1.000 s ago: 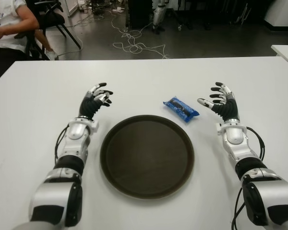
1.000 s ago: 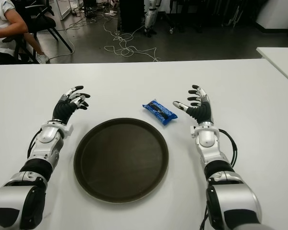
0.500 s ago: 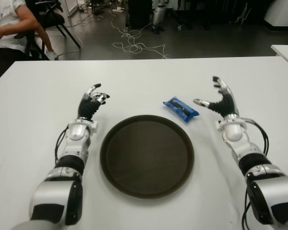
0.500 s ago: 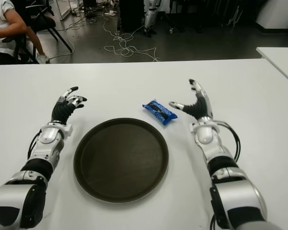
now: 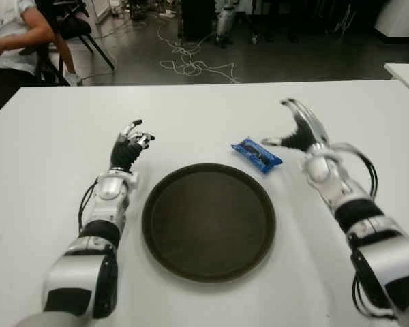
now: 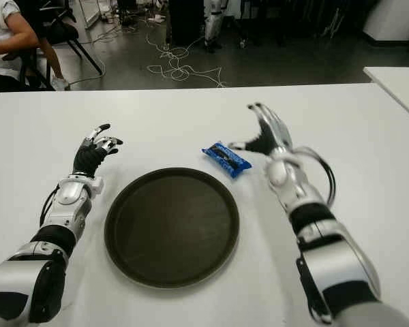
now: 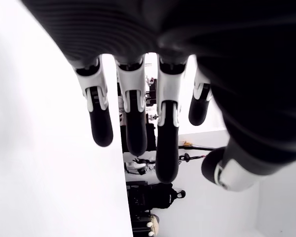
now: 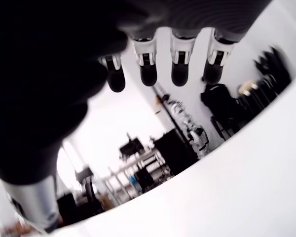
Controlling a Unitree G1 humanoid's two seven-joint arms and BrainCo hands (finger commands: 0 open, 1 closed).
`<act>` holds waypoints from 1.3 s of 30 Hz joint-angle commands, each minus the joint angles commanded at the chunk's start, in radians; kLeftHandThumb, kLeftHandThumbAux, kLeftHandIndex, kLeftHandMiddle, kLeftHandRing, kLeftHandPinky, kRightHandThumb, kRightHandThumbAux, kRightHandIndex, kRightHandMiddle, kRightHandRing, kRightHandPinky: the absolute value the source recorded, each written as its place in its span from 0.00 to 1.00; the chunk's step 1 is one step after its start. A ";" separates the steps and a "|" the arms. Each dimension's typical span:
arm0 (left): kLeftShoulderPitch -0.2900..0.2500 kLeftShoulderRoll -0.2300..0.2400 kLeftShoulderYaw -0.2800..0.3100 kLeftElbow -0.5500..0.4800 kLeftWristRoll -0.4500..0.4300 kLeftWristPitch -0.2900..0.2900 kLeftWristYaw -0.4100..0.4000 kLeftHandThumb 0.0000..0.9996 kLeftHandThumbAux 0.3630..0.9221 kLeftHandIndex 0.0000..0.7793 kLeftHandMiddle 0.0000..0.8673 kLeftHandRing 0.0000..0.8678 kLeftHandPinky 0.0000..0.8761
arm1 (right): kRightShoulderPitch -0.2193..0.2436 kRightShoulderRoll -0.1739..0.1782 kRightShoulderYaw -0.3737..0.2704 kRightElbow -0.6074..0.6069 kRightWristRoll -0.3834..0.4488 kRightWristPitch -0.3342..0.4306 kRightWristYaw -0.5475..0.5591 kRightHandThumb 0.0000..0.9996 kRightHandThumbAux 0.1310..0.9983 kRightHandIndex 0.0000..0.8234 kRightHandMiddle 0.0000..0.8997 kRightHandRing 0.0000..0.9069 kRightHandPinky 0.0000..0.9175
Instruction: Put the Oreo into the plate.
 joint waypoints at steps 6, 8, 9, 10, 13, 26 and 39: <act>0.002 -0.001 0.002 -0.002 -0.003 -0.002 -0.004 0.94 0.48 0.21 0.53 0.30 0.30 | -0.058 0.022 0.075 0.024 -0.064 0.034 0.028 0.00 0.70 0.01 0.00 0.00 0.03; 0.003 -0.002 0.003 -0.005 -0.006 0.000 -0.008 0.94 0.48 0.21 0.53 0.30 0.32 | -0.073 0.024 0.105 0.025 -0.086 0.046 0.057 0.00 0.71 0.02 0.00 0.00 0.04; 0.003 -0.003 0.003 -0.006 -0.006 0.001 -0.009 0.94 0.48 0.20 0.53 0.30 0.32 | -0.077 0.024 0.115 0.024 -0.092 0.052 0.067 0.00 0.71 0.03 0.00 0.01 0.06; 0.003 -0.003 0.002 -0.007 -0.006 0.002 -0.010 0.94 0.48 0.20 0.53 0.31 0.33 | -0.081 0.026 0.124 0.024 -0.098 0.059 0.078 0.00 0.71 0.04 0.01 0.02 0.07; 0.004 -0.002 0.001 -0.009 -0.004 0.004 -0.008 0.94 0.48 0.19 0.53 0.31 0.33 | -0.084 0.030 0.141 0.021 -0.104 0.078 0.096 0.00 0.72 0.06 0.03 0.05 0.12; 0.009 -0.003 0.000 -0.019 -0.005 0.003 -0.012 0.94 0.48 0.19 0.53 0.33 0.36 | -0.089 0.084 0.193 0.048 -0.116 0.182 0.132 0.00 0.75 0.10 0.06 0.09 0.13; 0.014 0.000 0.002 -0.021 -0.005 -0.001 -0.008 0.94 0.48 0.18 0.53 0.33 0.36 | -0.097 0.122 0.204 0.097 -0.105 0.271 0.149 0.00 0.76 0.12 0.10 0.14 0.19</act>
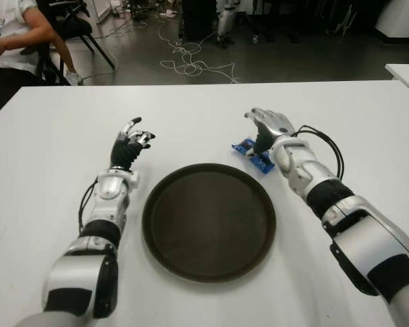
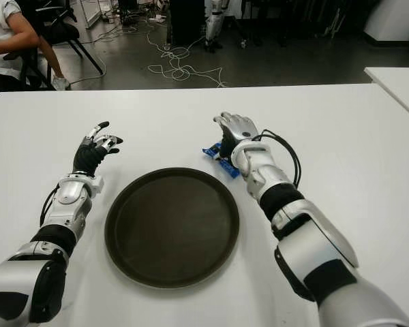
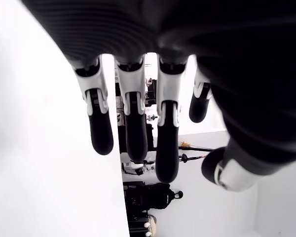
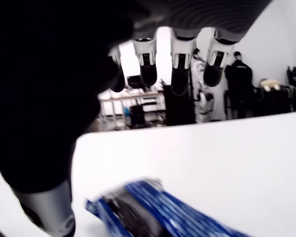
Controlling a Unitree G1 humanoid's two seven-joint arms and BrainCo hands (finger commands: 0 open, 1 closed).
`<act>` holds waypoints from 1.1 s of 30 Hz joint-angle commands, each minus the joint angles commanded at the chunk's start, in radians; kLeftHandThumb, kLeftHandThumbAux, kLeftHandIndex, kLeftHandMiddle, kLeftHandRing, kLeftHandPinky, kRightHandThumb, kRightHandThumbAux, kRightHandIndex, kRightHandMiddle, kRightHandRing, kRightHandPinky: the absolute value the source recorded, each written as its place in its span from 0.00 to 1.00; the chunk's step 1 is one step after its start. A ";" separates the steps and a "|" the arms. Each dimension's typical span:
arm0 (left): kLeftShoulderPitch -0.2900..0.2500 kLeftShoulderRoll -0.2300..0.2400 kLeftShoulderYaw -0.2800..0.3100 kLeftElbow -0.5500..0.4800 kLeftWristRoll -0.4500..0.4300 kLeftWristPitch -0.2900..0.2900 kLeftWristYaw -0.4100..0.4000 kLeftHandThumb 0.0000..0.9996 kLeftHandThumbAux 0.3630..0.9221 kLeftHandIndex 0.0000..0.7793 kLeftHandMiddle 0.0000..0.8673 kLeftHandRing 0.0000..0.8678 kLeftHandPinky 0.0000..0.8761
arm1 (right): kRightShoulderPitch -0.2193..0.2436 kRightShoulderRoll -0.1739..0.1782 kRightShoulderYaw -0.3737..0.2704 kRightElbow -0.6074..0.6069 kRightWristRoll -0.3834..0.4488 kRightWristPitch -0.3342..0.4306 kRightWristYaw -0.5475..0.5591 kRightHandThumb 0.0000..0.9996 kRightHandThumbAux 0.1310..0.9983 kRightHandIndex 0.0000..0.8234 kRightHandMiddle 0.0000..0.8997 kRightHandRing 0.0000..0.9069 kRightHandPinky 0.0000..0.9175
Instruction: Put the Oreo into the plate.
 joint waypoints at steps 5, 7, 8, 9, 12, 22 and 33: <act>0.001 0.001 0.001 0.001 0.000 0.000 0.001 0.94 0.48 0.18 0.53 0.32 0.35 | -0.009 0.014 0.005 0.022 -0.003 0.042 0.004 0.00 0.76 0.15 0.13 0.17 0.22; 0.000 0.002 0.000 0.001 0.001 0.002 0.002 0.94 0.48 0.18 0.53 0.32 0.34 | -0.013 0.019 0.005 0.033 0.000 0.056 0.006 0.00 0.75 0.14 0.13 0.17 0.22; 0.000 0.002 0.000 0.002 0.001 0.002 0.003 0.94 0.48 0.18 0.53 0.31 0.34 | -0.016 0.022 0.005 0.037 0.001 0.062 0.007 0.00 0.74 0.13 0.13 0.17 0.21; 0.000 0.003 -0.001 0.002 0.003 0.002 0.005 0.94 0.48 0.18 0.53 0.31 0.34 | -0.018 0.024 0.004 0.042 0.003 0.068 0.008 0.00 0.74 0.13 0.13 0.17 0.21; 0.000 0.005 -0.005 0.003 0.009 0.000 0.009 0.94 0.48 0.18 0.53 0.31 0.34 | -0.024 0.032 -0.001 0.053 0.010 0.085 0.010 0.00 0.73 0.12 0.12 0.17 0.21; 0.001 0.010 -0.012 0.005 0.023 -0.009 0.015 0.94 0.48 0.19 0.53 0.34 0.37 | -0.037 0.055 -0.014 0.061 0.023 0.163 0.022 0.00 0.71 0.10 0.12 0.17 0.22; 0.004 0.009 -0.005 0.000 0.018 -0.005 0.005 0.94 0.48 0.20 0.53 0.32 0.35 | -0.053 0.074 0.026 0.051 -0.007 0.257 0.066 0.00 0.68 0.11 0.13 0.20 0.27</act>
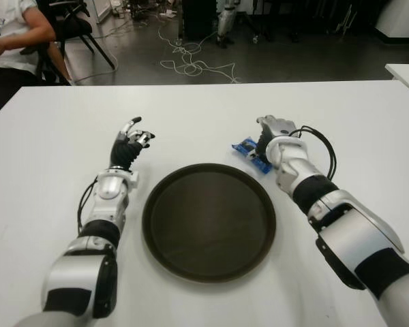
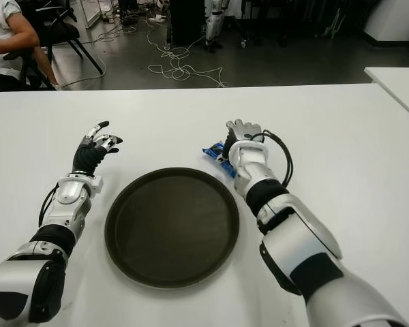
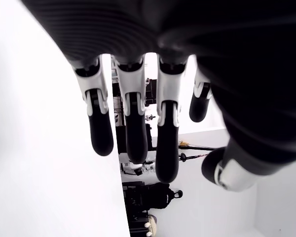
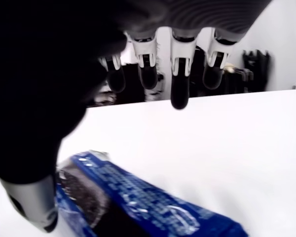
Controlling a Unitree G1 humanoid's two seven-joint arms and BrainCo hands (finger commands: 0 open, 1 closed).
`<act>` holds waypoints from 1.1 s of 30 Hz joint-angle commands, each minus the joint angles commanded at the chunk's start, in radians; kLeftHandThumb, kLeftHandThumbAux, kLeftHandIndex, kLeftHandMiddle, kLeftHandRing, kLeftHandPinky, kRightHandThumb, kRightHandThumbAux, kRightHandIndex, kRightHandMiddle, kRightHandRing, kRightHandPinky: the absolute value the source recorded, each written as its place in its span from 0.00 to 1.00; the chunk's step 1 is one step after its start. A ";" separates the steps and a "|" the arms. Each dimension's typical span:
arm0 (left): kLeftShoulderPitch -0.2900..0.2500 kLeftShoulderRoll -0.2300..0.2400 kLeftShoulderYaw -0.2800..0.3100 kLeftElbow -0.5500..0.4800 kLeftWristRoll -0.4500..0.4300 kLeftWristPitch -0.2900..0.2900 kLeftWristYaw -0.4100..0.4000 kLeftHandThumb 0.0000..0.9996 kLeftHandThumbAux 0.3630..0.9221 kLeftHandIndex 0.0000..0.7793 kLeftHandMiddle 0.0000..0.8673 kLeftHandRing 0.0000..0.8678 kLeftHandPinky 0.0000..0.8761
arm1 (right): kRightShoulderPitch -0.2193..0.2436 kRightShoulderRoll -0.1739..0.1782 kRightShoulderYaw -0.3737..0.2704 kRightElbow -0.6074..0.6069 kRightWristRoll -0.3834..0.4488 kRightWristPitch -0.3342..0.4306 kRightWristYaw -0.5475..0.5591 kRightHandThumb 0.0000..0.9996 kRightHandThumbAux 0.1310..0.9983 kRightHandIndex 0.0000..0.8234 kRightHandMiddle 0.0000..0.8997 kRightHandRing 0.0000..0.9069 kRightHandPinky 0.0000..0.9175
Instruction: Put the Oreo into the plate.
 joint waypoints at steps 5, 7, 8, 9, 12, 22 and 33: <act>0.001 -0.001 0.001 -0.002 -0.001 -0.001 -0.001 0.94 0.48 0.19 0.53 0.31 0.34 | 0.000 -0.002 0.021 -0.009 -0.007 0.015 0.006 0.00 0.68 0.11 0.13 0.21 0.29; 0.001 -0.001 0.002 -0.003 -0.002 0.001 -0.002 0.94 0.48 0.19 0.53 0.31 0.35 | -0.003 -0.002 0.033 -0.011 -0.013 0.026 0.023 0.00 0.68 0.11 0.13 0.21 0.28; 0.001 -0.001 0.002 -0.004 -0.003 0.002 -0.002 0.94 0.48 0.19 0.53 0.32 0.36 | -0.005 -0.002 0.037 -0.012 -0.014 0.030 0.030 0.00 0.68 0.10 0.13 0.20 0.27; 0.001 -0.002 0.002 -0.004 -0.003 0.002 -0.002 0.94 0.48 0.19 0.53 0.32 0.36 | -0.006 -0.002 0.041 -0.014 -0.015 0.034 0.037 0.00 0.69 0.10 0.13 0.20 0.27; 0.002 -0.002 0.002 -0.007 -0.002 0.003 -0.001 0.94 0.48 0.18 0.53 0.32 0.37 | -0.006 -0.003 0.047 -0.021 -0.017 0.041 0.049 0.00 0.69 0.09 0.12 0.19 0.25; 0.005 -0.004 0.000 -0.010 0.002 0.003 0.005 0.93 0.48 0.20 0.53 0.32 0.37 | 0.018 -0.004 0.033 -0.005 0.001 0.000 0.028 0.00 0.70 0.11 0.14 0.18 0.22; 0.012 -0.006 -0.005 -0.023 0.006 0.001 0.003 0.93 0.48 0.21 0.53 0.32 0.37 | 0.021 0.008 0.011 0.069 0.041 -0.082 0.064 0.00 0.71 0.13 0.15 0.17 0.17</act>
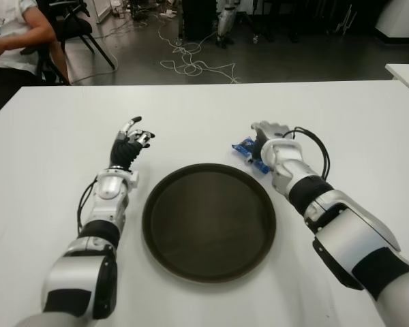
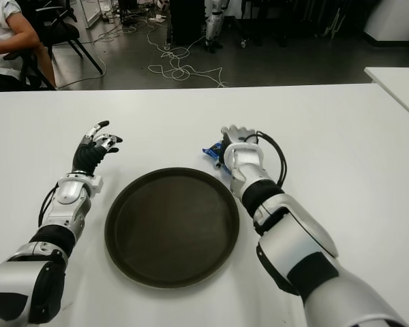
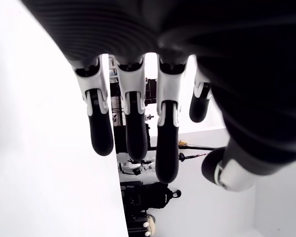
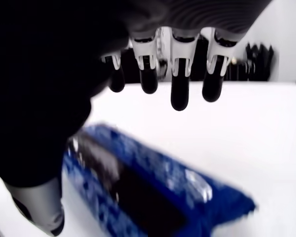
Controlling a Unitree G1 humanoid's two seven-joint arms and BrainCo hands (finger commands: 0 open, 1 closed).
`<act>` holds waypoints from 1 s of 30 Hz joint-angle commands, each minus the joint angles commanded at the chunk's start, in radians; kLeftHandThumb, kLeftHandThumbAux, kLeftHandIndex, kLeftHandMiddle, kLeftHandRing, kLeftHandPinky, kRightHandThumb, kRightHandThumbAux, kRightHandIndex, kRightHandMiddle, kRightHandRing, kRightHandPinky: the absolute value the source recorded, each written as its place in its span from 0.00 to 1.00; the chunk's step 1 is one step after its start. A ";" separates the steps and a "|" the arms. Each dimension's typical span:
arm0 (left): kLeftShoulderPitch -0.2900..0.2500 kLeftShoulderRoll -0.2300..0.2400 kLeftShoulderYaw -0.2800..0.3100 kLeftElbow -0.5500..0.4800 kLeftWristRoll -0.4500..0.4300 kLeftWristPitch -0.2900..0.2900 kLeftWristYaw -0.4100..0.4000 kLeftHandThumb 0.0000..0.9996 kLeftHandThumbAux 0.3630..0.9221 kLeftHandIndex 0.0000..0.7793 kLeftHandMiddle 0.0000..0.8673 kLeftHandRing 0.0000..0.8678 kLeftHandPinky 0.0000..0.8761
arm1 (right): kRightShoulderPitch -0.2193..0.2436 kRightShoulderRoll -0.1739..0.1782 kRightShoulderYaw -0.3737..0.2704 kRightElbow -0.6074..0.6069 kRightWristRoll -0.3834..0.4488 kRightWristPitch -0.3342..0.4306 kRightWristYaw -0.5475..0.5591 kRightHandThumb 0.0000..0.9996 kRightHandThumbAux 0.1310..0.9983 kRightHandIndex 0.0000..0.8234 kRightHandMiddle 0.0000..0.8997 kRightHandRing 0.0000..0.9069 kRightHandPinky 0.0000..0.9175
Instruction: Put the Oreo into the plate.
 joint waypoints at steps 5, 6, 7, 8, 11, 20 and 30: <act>0.002 -0.001 0.000 -0.002 0.000 0.000 -0.001 0.93 0.48 0.21 0.53 0.32 0.37 | 0.005 -0.003 -0.006 0.008 0.004 -0.035 -0.011 0.00 0.73 0.14 0.15 0.17 0.15; 0.002 -0.001 0.000 -0.003 0.000 0.000 0.000 0.94 0.48 0.21 0.53 0.31 0.37 | 0.006 -0.002 -0.007 0.010 0.004 -0.038 -0.013 0.00 0.74 0.14 0.16 0.17 0.15; 0.003 -0.001 0.000 -0.003 0.000 0.000 0.001 0.94 0.48 0.21 0.53 0.31 0.37 | 0.006 -0.001 -0.007 0.013 0.004 -0.040 -0.014 0.00 0.74 0.14 0.16 0.16 0.14; 0.003 -0.001 0.000 -0.003 0.002 0.000 0.003 0.94 0.48 0.21 0.53 0.31 0.37 | 0.006 0.001 -0.007 0.015 0.003 -0.040 -0.012 0.00 0.74 0.14 0.16 0.16 0.14; 0.003 -0.001 -0.002 -0.004 0.005 -0.001 0.009 0.94 0.48 0.20 0.53 0.31 0.37 | 0.004 0.007 -0.007 0.025 0.004 -0.042 -0.004 0.00 0.75 0.13 0.14 0.15 0.12; 0.007 -0.001 -0.001 -0.010 0.005 -0.005 0.008 0.94 0.48 0.20 0.53 0.31 0.36 | -0.006 0.014 -0.018 0.059 0.015 -0.045 0.023 0.00 0.77 0.11 0.13 0.15 0.10; 0.011 -0.002 0.007 -0.016 -0.008 -0.010 -0.011 0.94 0.48 0.21 0.53 0.32 0.37 | -0.008 0.014 -0.029 0.101 0.030 -0.053 0.044 0.00 0.78 0.11 0.14 0.14 0.08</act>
